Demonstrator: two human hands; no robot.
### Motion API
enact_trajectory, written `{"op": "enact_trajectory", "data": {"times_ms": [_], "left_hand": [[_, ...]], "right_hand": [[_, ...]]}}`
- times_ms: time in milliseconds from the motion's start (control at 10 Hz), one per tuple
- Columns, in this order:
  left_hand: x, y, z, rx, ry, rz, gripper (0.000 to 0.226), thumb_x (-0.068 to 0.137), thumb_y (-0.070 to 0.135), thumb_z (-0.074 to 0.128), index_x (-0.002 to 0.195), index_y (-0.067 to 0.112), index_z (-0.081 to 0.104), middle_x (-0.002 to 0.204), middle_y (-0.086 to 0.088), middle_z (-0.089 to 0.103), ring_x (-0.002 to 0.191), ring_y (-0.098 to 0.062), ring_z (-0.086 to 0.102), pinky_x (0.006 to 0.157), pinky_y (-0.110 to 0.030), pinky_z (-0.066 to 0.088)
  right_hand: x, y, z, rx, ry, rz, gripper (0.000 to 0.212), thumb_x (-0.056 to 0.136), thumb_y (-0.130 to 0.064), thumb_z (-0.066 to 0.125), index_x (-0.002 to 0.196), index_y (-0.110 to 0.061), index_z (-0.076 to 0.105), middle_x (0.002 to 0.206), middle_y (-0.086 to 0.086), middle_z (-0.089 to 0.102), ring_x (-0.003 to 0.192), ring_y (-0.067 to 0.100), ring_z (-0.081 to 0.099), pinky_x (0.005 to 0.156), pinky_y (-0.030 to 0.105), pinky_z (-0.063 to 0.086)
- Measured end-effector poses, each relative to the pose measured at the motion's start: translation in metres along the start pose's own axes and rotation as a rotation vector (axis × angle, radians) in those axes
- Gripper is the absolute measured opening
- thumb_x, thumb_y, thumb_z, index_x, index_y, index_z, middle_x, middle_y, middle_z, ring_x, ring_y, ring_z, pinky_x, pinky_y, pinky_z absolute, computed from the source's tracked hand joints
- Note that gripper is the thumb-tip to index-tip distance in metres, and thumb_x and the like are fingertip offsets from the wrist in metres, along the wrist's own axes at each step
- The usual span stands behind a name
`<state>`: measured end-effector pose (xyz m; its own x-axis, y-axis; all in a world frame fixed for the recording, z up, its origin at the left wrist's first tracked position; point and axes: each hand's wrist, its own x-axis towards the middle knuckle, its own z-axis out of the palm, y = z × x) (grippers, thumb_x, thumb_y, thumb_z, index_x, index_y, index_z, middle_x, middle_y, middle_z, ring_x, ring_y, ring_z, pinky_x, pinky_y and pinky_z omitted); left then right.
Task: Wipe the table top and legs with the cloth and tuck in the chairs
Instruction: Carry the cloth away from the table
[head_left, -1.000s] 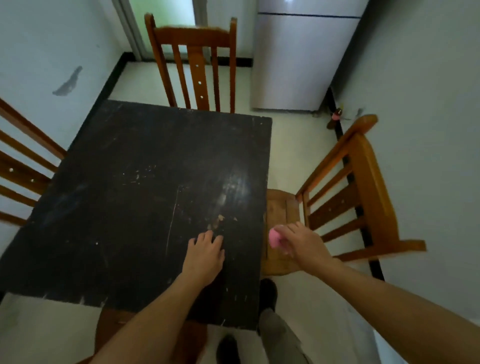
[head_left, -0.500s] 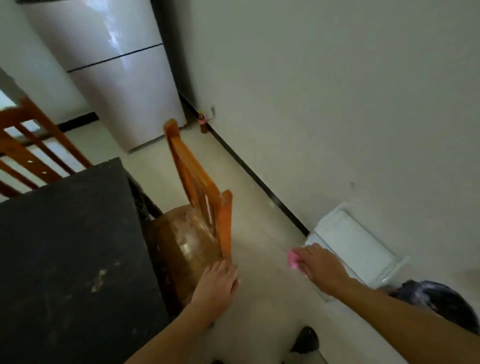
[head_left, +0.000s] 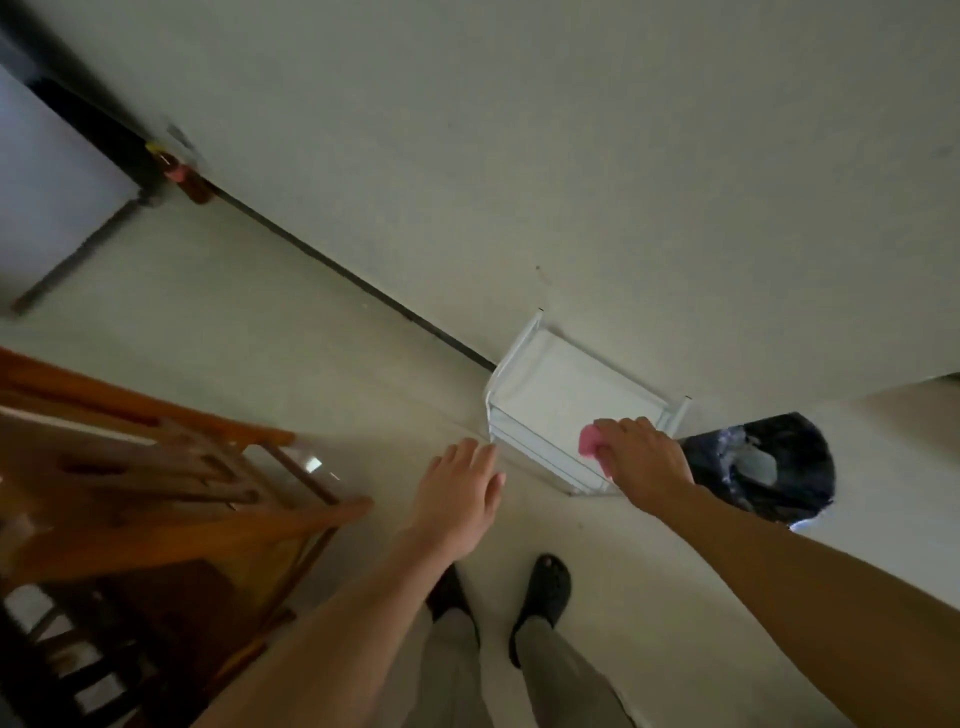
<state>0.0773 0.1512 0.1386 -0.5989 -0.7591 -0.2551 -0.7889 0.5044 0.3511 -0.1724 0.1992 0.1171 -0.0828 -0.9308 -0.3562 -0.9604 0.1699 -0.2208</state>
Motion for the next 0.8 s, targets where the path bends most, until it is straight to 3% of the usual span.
{"op": "enact_trajectory", "data": {"times_ms": [100, 200, 300, 400, 500, 600, 700, 800], "left_hand": [[0.052, -0.014, 0.031, 0.008, 0.026, 0.024, 0.039, 0.098, 0.035, 0.035, 0.128, 0.013, 0.046, 0.118, -0.008, 0.054, 0.1, -0.022, 0.055, 0.084, -0.034, 0.047], [0.113, -0.028, 0.061, 0.023, 0.035, 0.051, 0.047, 0.097, 0.038, 0.033, 0.134, 0.011, 0.043, 0.13, -0.013, 0.05, 0.113, -0.027, 0.052, 0.091, -0.038, 0.047], [0.172, -0.037, 0.08, -0.018, 0.115, 0.052, 0.045, 0.097, 0.032, 0.039, 0.136, 0.01, 0.04, 0.137, -0.016, 0.045, 0.121, -0.031, 0.047, 0.097, -0.041, 0.044], [0.215, -0.048, 0.096, -0.041, 0.2, 0.112, 0.046, 0.096, 0.03, 0.037, 0.135, 0.005, 0.04, 0.136, -0.019, 0.045, 0.119, -0.033, 0.047, 0.094, -0.043, 0.045], [0.24, -0.059, 0.117, -0.051, 0.198, 0.179, 0.052, 0.097, 0.032, 0.035, 0.137, 0.0, 0.039, 0.125, -0.019, 0.051, 0.108, -0.034, 0.054, 0.085, -0.045, 0.051], [0.247, -0.061, 0.133, -0.039, 0.233, 0.18, 0.056, 0.097, 0.036, 0.037, 0.141, 0.001, 0.036, 0.114, -0.016, 0.056, 0.093, -0.028, 0.059, 0.067, -0.034, 0.05], [0.249, -0.059, 0.141, -0.01, 0.298, 0.194, 0.055, 0.096, 0.035, 0.043, 0.139, 0.0, 0.04, 0.104, -0.014, 0.058, 0.08, -0.024, 0.061, 0.055, -0.024, 0.038], [0.246, -0.06, 0.143, 0.004, 0.273, 0.183, 0.056, 0.096, 0.035, 0.043, 0.14, 0.001, 0.038, 0.105, -0.013, 0.057, 0.08, -0.024, 0.06, 0.054, -0.025, 0.038]], "right_hand": [[0.032, 0.013, 0.027, 0.075, -0.014, 0.085, 0.026, 0.102, -0.022, 0.035, 0.101, -0.04, 0.054, 0.092, -0.01, 0.059, 0.09, 0.014, 0.053, 0.077, 0.031, 0.049], [0.068, 0.027, 0.058, 0.124, 0.016, 0.16, 0.026, 0.101, -0.025, 0.035, 0.099, -0.04, 0.055, 0.09, -0.011, 0.06, 0.09, 0.015, 0.053, 0.077, 0.033, 0.05], [0.1, 0.041, 0.085, 0.144, 0.1, 0.205, 0.02, 0.1, -0.022, 0.042, 0.104, -0.034, 0.058, 0.101, -0.006, 0.061, 0.097, 0.021, 0.052, 0.08, 0.035, 0.046], [0.117, 0.052, 0.121, 0.117, 0.138, 0.245, 0.024, 0.097, -0.024, 0.05, 0.121, -0.025, 0.053, 0.13, 0.004, 0.053, 0.117, 0.03, 0.049, 0.09, 0.043, 0.042], [0.119, 0.052, 0.159, 0.071, 0.127, 0.299, 0.048, 0.1, -0.041, 0.042, 0.144, -0.02, 0.036, 0.156, 0.013, 0.028, 0.141, 0.037, 0.028, 0.109, 0.052, 0.031], [0.118, 0.045, 0.182, 0.058, 0.151, 0.354, 0.065, 0.099, -0.056, 0.025, 0.152, -0.019, 0.019, 0.161, 0.016, 0.013, 0.147, 0.039, 0.013, 0.118, 0.055, 0.015], [0.12, 0.045, 0.187, 0.09, 0.152, 0.389, 0.07, 0.097, -0.061, 0.02, 0.154, -0.019, 0.016, 0.162, 0.015, 0.009, 0.148, 0.037, 0.008, 0.119, 0.056, 0.011], [0.115, 0.046, 0.177, 0.1, 0.118, 0.353, 0.07, 0.096, -0.061, 0.023, 0.152, -0.018, 0.023, 0.161, 0.016, 0.013, 0.147, 0.04, 0.014, 0.117, 0.06, 0.017]]}}
